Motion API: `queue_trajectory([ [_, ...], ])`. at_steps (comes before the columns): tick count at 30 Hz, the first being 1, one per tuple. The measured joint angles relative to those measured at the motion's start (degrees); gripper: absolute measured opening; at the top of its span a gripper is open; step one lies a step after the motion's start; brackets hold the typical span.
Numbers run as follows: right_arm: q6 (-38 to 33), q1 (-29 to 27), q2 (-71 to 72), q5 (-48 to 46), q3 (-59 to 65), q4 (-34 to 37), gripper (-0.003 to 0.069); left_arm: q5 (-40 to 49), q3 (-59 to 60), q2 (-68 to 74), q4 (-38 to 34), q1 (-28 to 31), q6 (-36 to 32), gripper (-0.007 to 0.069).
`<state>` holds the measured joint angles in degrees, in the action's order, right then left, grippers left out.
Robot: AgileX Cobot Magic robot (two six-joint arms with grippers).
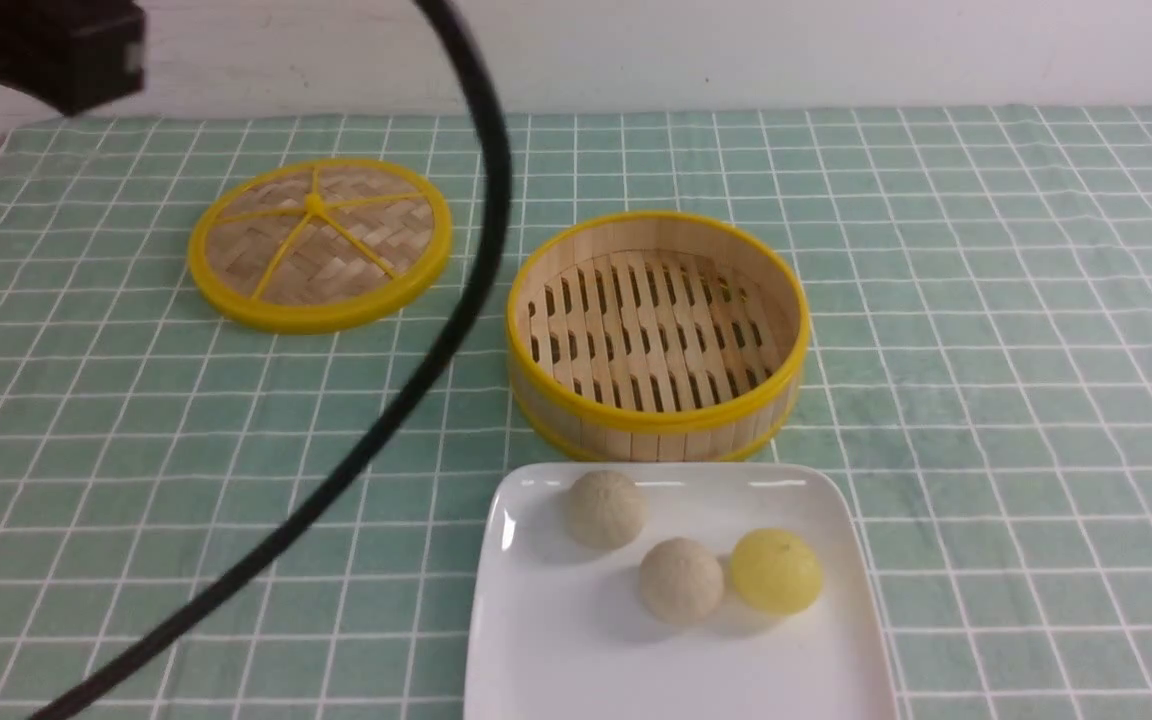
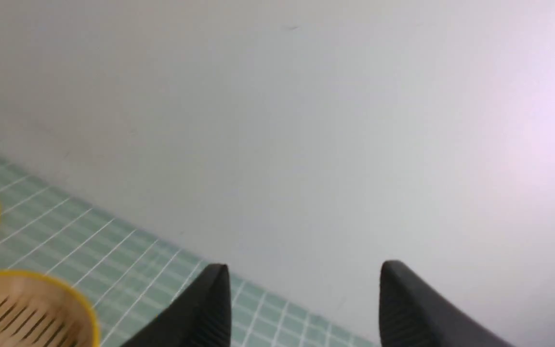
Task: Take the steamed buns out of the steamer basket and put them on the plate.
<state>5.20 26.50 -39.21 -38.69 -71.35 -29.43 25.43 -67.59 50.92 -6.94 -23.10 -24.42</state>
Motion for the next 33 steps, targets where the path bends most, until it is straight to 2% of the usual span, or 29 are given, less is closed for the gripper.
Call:
queue_trajectory([
  [1, 0.4, 0.0, 0.3, -0.09, 0.0, -0.32, 0.0421, 0.08, 0.0, -0.11, 0.0, 0.0, 0.0, 0.0398],
  [5, 5.94, 0.0, 6.68, -5.18, -0.05, -2.77, 0.0421, 3.86, 0.0, -1.12, 15.33, 0.0, 17.95, 0.0396],
  [8, 6.03, 0.0, 9.67, -7.99, -0.05, -0.88, 0.0421, 5.86, 0.0, -1.12, 19.57, 0.0, 23.05, 0.0396],
  [10, 3.54, 0.0, 13.05, -11.24, -0.05, 4.02, 0.0421, 7.35, 0.05, -1.12, 22.94, 0.0, 26.57, 0.0396],
  [13, -5.2, 0.0, 17.24, -15.47, -0.05, 13.71, 0.0421, 7.45, 0.05, -1.12, 23.47, 0.0, 27.78, 0.0396],
  [14, -5.58, 0.0, 17.79, -15.74, -0.05, 14.39, 0.0421, 7.45, 0.05, -1.12, 23.47, 0.0, 27.76, 0.0396],
  [17, -16.6, 0.0, 22.51, -19.49, 0.44, 25.55, 0.0421, 7.39, 0.05, -1.12, 23.5, 0.0, 28.13, 0.0396],
  [20, -20.98, 0.0, 26.47, -19.93, 3.21, 31.15, 0.0421, 7.34, 0.05, -1.12, 23.5, 0.0, 28.19, 0.0396],
  [26, -20.25, 0.0, 34.42, -17.52, 15.66, 36.23, 0.0421, 7.3, 0.05, -1.12, 23.06, 0.0, 28.19, 0.0396],
  [33, -17.22, 0.0, 40.4, -7.13, 31.14, 37.45, 0.0421, 7.49, 0.05, -1.12, 22.25, 0.0, 28.19, 0.0396],
])
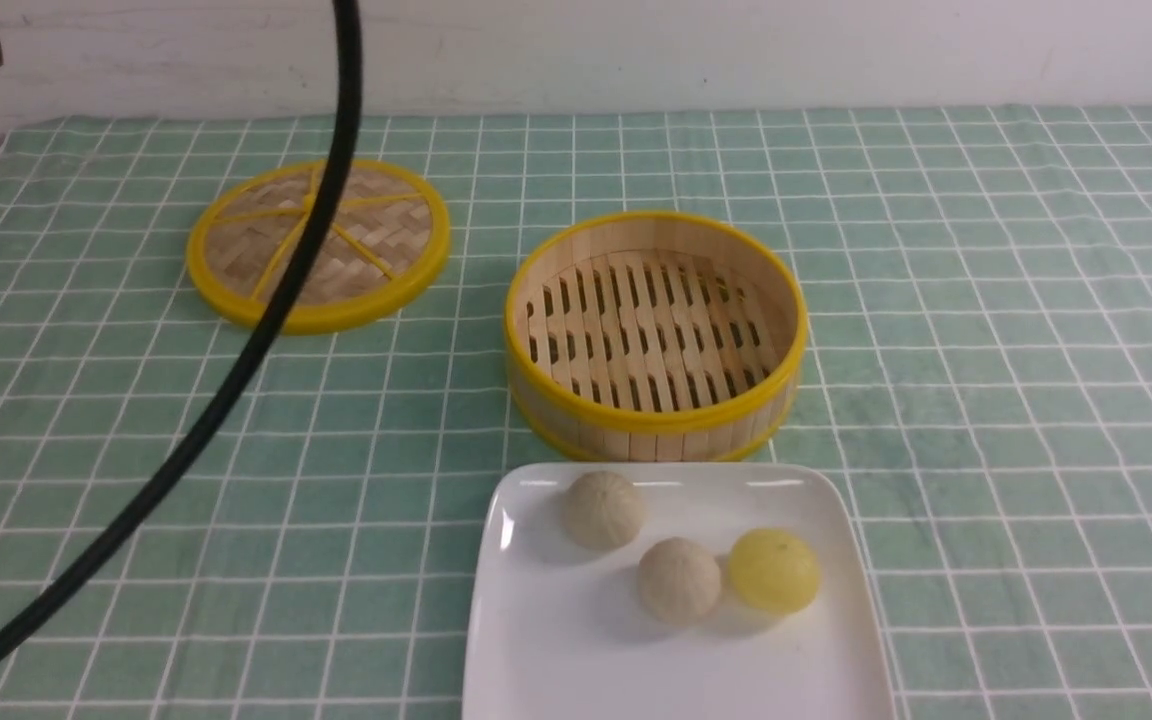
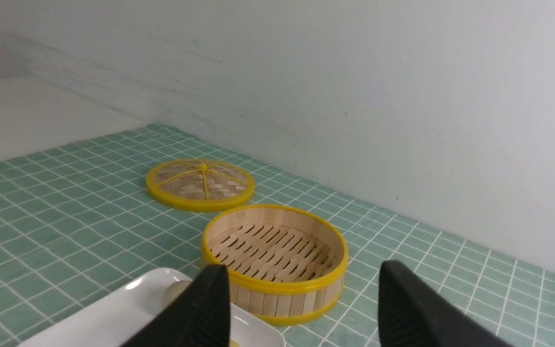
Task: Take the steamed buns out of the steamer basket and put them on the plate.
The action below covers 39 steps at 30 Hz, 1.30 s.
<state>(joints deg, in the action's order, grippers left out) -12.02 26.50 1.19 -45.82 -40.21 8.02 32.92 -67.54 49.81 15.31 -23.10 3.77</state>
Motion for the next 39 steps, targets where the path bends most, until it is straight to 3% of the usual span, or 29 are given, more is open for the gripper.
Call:
queue_trajectory([
  [9, 0.2, 0.0, 0.06, 9.63, 14.0, -3.52, 0.0421, 1.49, 0.0, 0.0, -1.65, 0.0, 0.0, 0.0388],
  [18, 0.24, 0.0, 0.0, 11.17, 17.11, -4.23, 0.0401, 2.11, 0.0, 0.05, -1.72, 0.0, 0.0, 0.0386],
  [22, 0.24, 0.0, 0.0, 9.52, 17.38, -4.72, 0.0315, 3.02, 0.0, 0.39, -1.74, 0.0, 0.0, 0.0386],
  [25, 0.24, 0.0, 0.0, 5.14, 17.43, -6.0, 0.0167, 3.32, 0.0, 1.53, -1.74, 0.0, 0.0, 0.0386],
  [26, 0.24, 0.0, 0.0, 4.89, 17.43, -6.07, 0.0158, 3.39, 0.0, 1.6, -1.74, 0.0, 0.0, 0.0386],
  [27, 0.24, 0.0, 0.0, 3.0, 17.43, -6.18, 0.0087, 3.44, 0.0, 2.27, -1.79, 0.0, 0.0, 0.0386],
  [30, 0.24, 0.0, 0.0, 1.25, 17.43, -6.36, 0.0003, 3.6, 0.0, 3.02, -1.79, 0.0, 0.0, 0.0386],
  [35, 0.24, 0.0, 0.0, 3.03, 18.9, -8.37, -0.0014, 3.5, 0.12, 3.68, -1.88, 0.0, 0.0, 0.0377],
  [39, 0.59, 0.0, 0.0, 10.82, 23.49, -9.24, -0.0014, 2.49, 0.17, 4.03, -2.39, 0.0, 0.0, 0.0347],
])
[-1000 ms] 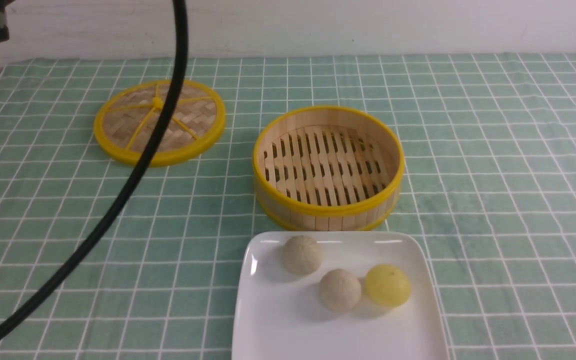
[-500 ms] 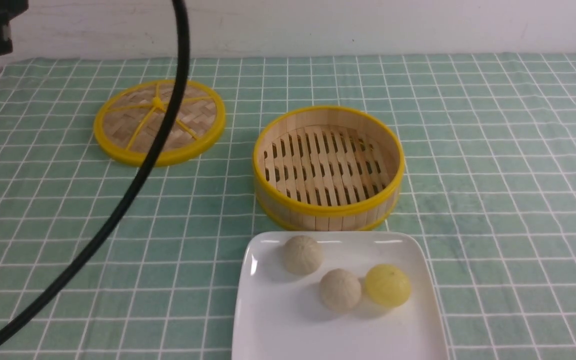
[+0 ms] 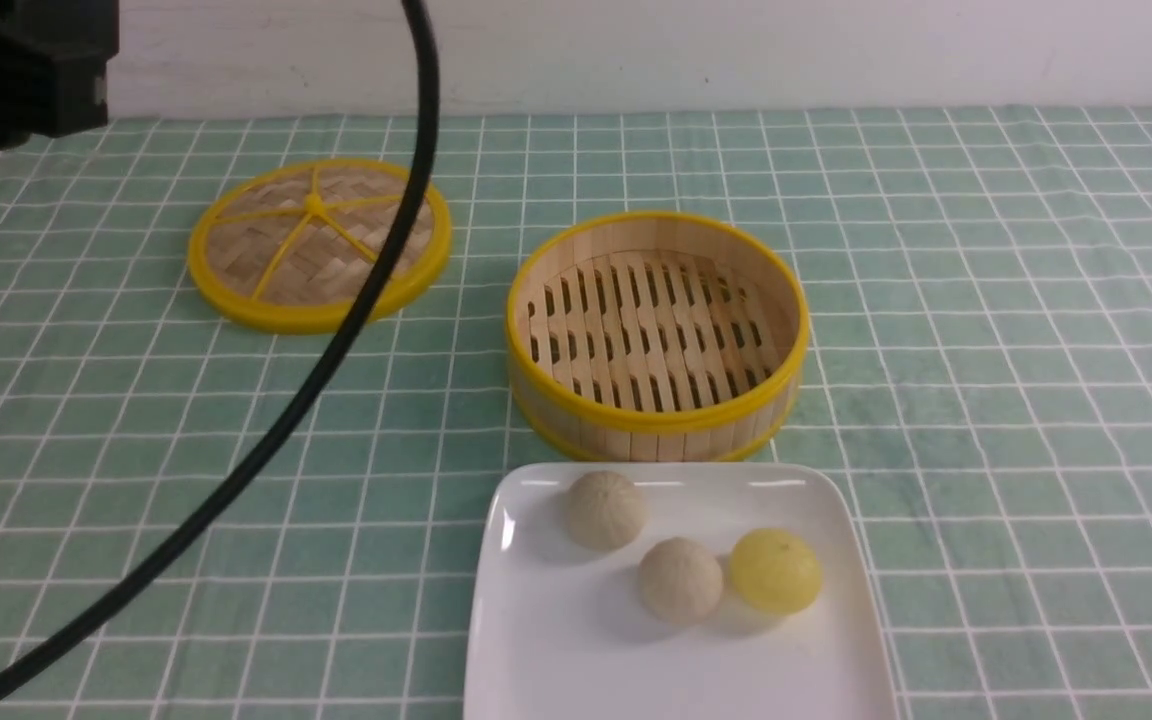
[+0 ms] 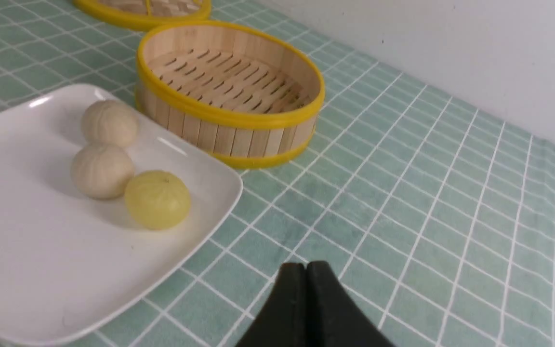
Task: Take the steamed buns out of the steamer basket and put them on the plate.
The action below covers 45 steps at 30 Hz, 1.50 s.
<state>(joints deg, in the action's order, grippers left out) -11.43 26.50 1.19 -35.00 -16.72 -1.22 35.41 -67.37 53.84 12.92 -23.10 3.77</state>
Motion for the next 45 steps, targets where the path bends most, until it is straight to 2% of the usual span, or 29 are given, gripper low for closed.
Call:
queue_trajectory([
  [4, 3.28, 0.0, 0.0, 8.53, 5.39, 1.22, -0.0013, -0.47, 0.0, 0.04, -0.29, 0.0, 0.0, 0.0315],
  [9, 3.97, 0.0, 0.0, 12.07, 7.02, 1.22, -0.0011, -0.91, 0.0, 0.04, -0.46, 0.0, 0.0, 0.0292],
  [19, 4.35, 0.0, 0.0, 10.75, 7.02, -1.04, -0.0008, -1.63, 0.0, 0.04, -0.91, 0.0, 0.0, 0.0281],
  [28, 9.82, 0.0, 0.0, 7.02, 7.02, -2.47, -0.0001, -2.37, 0.0, 0.04, -0.97, 0.0, 0.0, 0.0281],
  [45, 10.21, 0.0, 0.0, 6.87, 7.02, -2.47, 0.001, -5.42, 0.0, 0.04, -0.97, 0.0, 0.0, 0.0281],
])
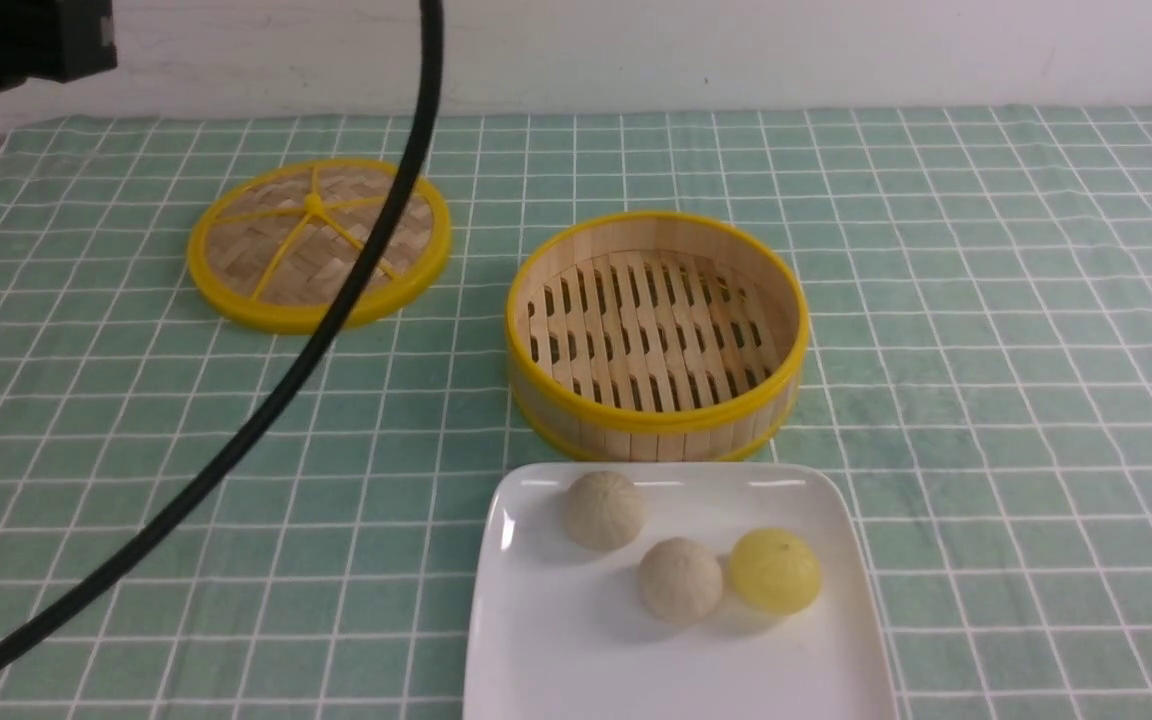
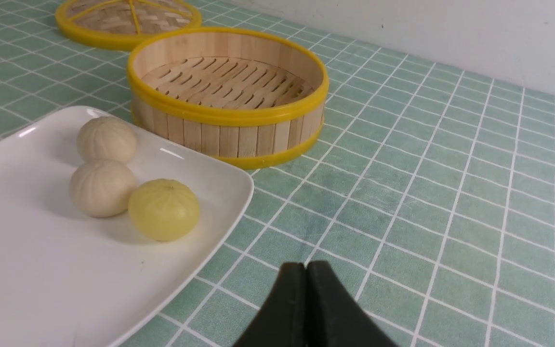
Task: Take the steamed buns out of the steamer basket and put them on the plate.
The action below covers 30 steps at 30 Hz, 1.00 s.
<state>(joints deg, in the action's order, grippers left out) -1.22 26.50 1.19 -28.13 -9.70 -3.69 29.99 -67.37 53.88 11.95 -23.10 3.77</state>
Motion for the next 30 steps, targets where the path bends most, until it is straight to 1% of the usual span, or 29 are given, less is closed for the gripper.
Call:
queue_trajectory([
  [8, 0.0, 0.0, 0.0, 0.28, 1.32, 0.0, 0.0018, -1.38, 0.0, 0.0, -0.08, 0.0, 0.0, 0.0278],
  [15, -0.31, 0.0, -0.11, -0.88, 8.81, 0.0, 0.0026, -1.45, 0.0, 0.0, -1.13, 0.0, 0.0, 0.0278],
  [18, -2.81, 0.0, -0.12, 1.64, 9.57, 0.51, 0.0031, -1.55, 0.0, 0.0, -1.82, 0.0, 0.0, 0.0278],
  [20, -5.63, 0.0, -0.12, 3.19, 9.81, 2.37, 0.0034, -1.62, 0.0, 0.0, -1.88, 0.0, 0.0, 0.0278],
  [22, -6.62, -0.44, -0.12, 3.62, 9.92, 3.69, 0.0036, -1.62, 0.0, 0.0, -1.88, 0.0, 0.0, 0.0278],
  [23, -7.13, -1.92, -0.12, 3.75, 9.99, 4.83, 0.0037, -1.62, 0.0, 0.0, -1.88, 0.0, 0.0, 0.0278],
  [26, -7.37, -6.51, -0.12, 4.11, 10.01, 4.98, 0.0041, -1.62, 0.0, 0.0, -1.89, 0.0, 0.0, 0.0278],
  [27, -7.49, -9.71, -0.12, 4.15, 10.06, 4.98, 0.0042, -1.62, 0.0, 0.0, -1.89, 0.0, 0.0, 0.0278],
  [28, -7.49, -10.17, -0.12, 4.22, 10.06, 4.98, 0.0043, -1.62, 0.0, 0.0, -1.89, 0.0, 0.0, 0.0278],
  [29, -7.54, -12.98, -0.12, 4.28, 10.06, 4.98, 0.0044, -1.62, 0.0, 0.0, -1.89, 0.0, 0.0, 0.0278],
  [30, -7.54, -14.35, -0.12, 4.28, 10.06, 4.98, 0.0044, -1.62, 0.0, 0.0, -1.89, 0.0, 0.0, 0.0278],
])
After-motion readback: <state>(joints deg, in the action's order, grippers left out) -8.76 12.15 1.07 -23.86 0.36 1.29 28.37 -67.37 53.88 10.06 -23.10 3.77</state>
